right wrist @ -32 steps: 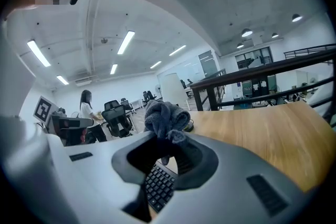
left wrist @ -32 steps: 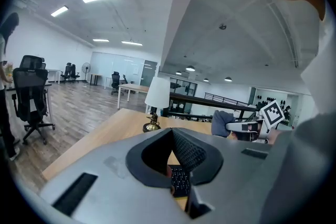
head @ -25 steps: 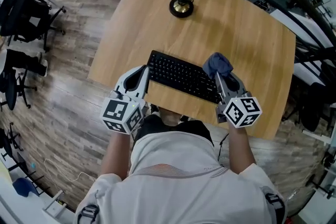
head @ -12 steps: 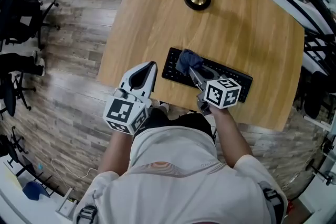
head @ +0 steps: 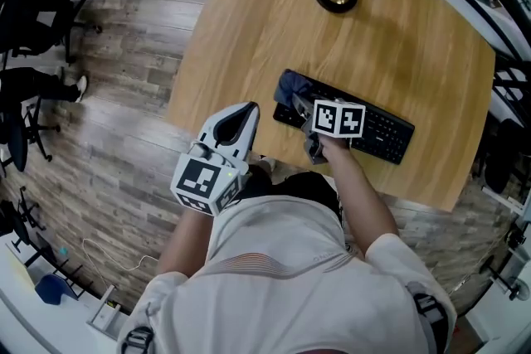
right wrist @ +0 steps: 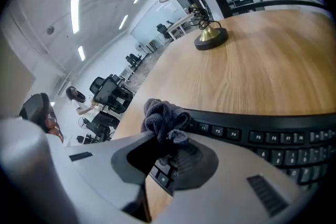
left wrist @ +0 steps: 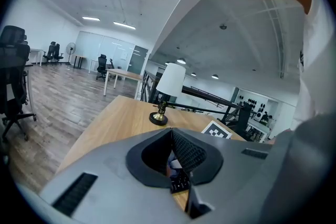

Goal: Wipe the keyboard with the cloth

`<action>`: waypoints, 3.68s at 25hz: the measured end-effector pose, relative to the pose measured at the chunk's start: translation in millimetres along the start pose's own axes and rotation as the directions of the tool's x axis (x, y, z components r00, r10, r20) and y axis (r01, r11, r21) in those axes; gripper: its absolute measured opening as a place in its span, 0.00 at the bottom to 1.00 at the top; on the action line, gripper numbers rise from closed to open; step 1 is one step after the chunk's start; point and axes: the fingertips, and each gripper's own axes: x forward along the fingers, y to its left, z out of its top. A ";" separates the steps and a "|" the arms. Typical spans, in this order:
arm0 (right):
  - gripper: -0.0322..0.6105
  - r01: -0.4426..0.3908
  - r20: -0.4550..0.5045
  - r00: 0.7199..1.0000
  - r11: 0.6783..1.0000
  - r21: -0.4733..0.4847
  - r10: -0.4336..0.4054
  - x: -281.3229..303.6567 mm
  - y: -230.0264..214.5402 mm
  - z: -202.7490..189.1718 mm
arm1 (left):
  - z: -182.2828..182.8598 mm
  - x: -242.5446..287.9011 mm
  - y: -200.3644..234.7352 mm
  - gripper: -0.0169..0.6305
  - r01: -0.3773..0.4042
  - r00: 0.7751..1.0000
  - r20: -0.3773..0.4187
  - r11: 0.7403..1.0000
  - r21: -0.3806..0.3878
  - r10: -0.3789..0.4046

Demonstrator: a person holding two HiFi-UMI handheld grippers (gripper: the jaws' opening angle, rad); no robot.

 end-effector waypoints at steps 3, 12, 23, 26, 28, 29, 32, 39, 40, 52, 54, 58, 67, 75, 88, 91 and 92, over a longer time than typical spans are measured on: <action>0.24 0.018 -0.001 1.000 1.000 -0.007 -0.018 -0.1 -4.2 -1.5 | -0.6 -0.9 -0.7 0.05 0.002 1.000 -0.001 1.000 0.004 -0.002; 0.24 0.059 0.018 0.998 0.998 -0.007 -0.059 -34.3 -41.9 -12.6 | 4.2 6.7 -31.6 0.05 0.015 1.000 -0.002 1.000 0.021 -0.014; 0.24 0.130 0.070 0.989 0.990 0.058 -0.134 -98.5 -113.0 -26.0 | 3.0 27.4 -97.8 0.05 0.054 0.999 0.000 0.997 0.050 -0.054; 0.24 0.148 0.086 0.984 0.986 0.083 -0.155 -119.4 -135.8 -30.6 | -0.7 34.2 -116.7 0.05 0.066 0.998 -0.004 0.997 0.050 -0.066; 0.24 0.160 0.096 0.981 0.982 0.103 -0.170 -133.9 -151.0 -33.5 | -2.3 39.1 -130.2 0.05 0.076 0.997 -0.006 0.996 0.053 -0.076; 0.24 0.167 0.101 0.979 0.979 0.113 -0.179 -141.4 -158.9 -35.3 | -2.7 41.9 -137.2 0.05 0.082 0.997 -0.007 0.995 0.057 -0.082; 0.24 0.187 0.113 0.972 0.972 0.141 -0.204 -163.3 -183.3 -42.1 | -2.3 51.1 -157.4 0.05 0.100 0.995 -0.006 0.993 0.065 -0.100; 0.24 0.211 0.147 0.959 0.958 0.192 -0.241 -205.7 -226.5 -60.8 | -4.8 67.9 -201.5 0.05 0.138 0.990 -0.008 0.987 0.086 -0.137; 0.24 0.215 0.153 0.957 0.956 0.201 -0.247 -211.8 -232.6 -63.5 | -5.7 70.5 -208.1 0.05 0.144 0.990 -0.010 0.986 0.090 -0.144; 0.24 0.259 0.214 0.915 0.903 0.342 -0.343 -280.6 -307.1 -86.0 | -18.2 91.0 -266.3 0.05 0.206 0.978 -0.043 0.971 0.120 -0.202; 0.24 0.255 0.220 0.910 0.894 0.367 -0.350 -287.0 -313.5 -89.8 | -19.3 89.3 -265.0 0.05 0.203 0.979 -0.046 0.971 0.122 -0.199; 0.24 0.191 0.282 0.910 0.910 0.369 -0.305 -300.7 -296.6 -83.5 | -18.7 81.9 -253.6 0.05 0.187 0.982 -0.045 0.975 0.118 -0.183; 0.24 -0.002 0.311 0.950 0.991 0.130 -0.039 -246.7 -144.8 -46.9 | -13.2 44.4 -189.6 0.05 0.109 0.994 -0.015 0.990 0.086 -0.108; 0.24 -0.156 0.143 0.977 0.987 -0.028 0.159 -131.1 -13.9 -45.6 | -9.6 -6.4 -100.6 0.05 -0.007 1.000 0.008 0.999 0.048 0.006; 0.24 -0.125 0.001 0.992 0.990 -0.069 0.126 -4.5 49.4 -43.5 | -12.1 -53.1 -17.9 0.05 -0.087 0.996 0.006 0.996 0.008 0.087; 0.24 -0.072 -0.023 0.997 0.996 -0.059 0.071 10.2 36.6 -46.1 | -11.0 -51.4 -13.5 0.05 -0.079 0.997 -0.001 0.997 0.009 0.079; 0.24 -0.065 -0.024 0.998 0.997 -0.050 0.064 11.5 32.9 -47.0 | -9.9 -49.8 -13.7 0.05 -0.073 0.997 -0.002 0.997 0.012 0.073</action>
